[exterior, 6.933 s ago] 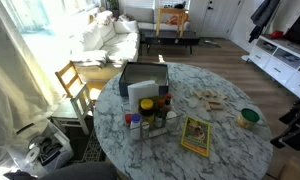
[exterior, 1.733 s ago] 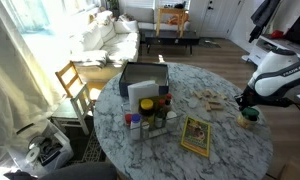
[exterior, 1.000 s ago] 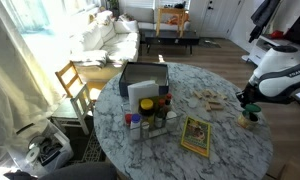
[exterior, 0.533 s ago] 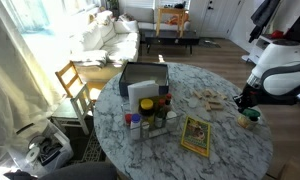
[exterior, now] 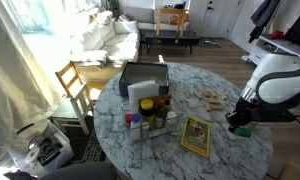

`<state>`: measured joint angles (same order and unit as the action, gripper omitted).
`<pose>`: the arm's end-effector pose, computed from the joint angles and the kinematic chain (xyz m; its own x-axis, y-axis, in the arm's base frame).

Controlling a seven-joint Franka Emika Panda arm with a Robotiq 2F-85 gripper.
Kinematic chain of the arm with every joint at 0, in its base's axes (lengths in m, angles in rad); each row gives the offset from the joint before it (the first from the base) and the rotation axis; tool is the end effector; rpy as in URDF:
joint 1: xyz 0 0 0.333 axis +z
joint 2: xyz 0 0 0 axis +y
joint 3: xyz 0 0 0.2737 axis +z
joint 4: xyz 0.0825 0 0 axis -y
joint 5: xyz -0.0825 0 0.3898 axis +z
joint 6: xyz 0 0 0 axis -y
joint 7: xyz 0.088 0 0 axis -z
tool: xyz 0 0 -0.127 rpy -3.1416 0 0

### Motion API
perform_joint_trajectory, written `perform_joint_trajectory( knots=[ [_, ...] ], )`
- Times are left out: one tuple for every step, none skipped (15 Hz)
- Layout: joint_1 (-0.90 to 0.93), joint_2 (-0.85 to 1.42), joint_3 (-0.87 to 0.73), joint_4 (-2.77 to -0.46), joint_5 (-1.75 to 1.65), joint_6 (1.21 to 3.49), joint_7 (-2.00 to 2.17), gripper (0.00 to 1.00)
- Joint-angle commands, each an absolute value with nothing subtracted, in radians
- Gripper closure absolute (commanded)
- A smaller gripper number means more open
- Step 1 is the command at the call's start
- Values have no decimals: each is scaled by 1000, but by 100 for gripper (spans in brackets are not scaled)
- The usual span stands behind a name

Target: Place the yellow can on top of the green lid

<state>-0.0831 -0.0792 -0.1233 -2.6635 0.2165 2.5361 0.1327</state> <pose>0.4099 -0.0843 0.1938 0.8676 -0.4914 -0.0764 -0.4972 -0.8601 -0.1139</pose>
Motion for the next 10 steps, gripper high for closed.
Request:
perform_joint_trajectory(
  knots=[
    [-61, -75, -106, -2713, 317, 2623, 26, 100],
    [-57, -67, -104, -2721, 339, 2655, 0, 100],
    [-53, -60, -102, -2726, 359, 2679, -23, 100],
    [-50, -50, -103, -2730, 387, 2712, -59, 100],
    [-47, -44, -102, -2734, 410, 2730, -85, 100],
    [-46, -35, -103, -2733, 436, 2747, -118, 100],
    [-47, -26, -102, -2733, 452, 2768, -139, 100],
    [-48, -12, -103, -2731, 470, 2781, -168, 100],
    [-44, -1, -105, -2728, 501, 2785, -209, 100],
    [-44, 12, -101, -2724, 520, 2791, -231, 100]
  ],
)
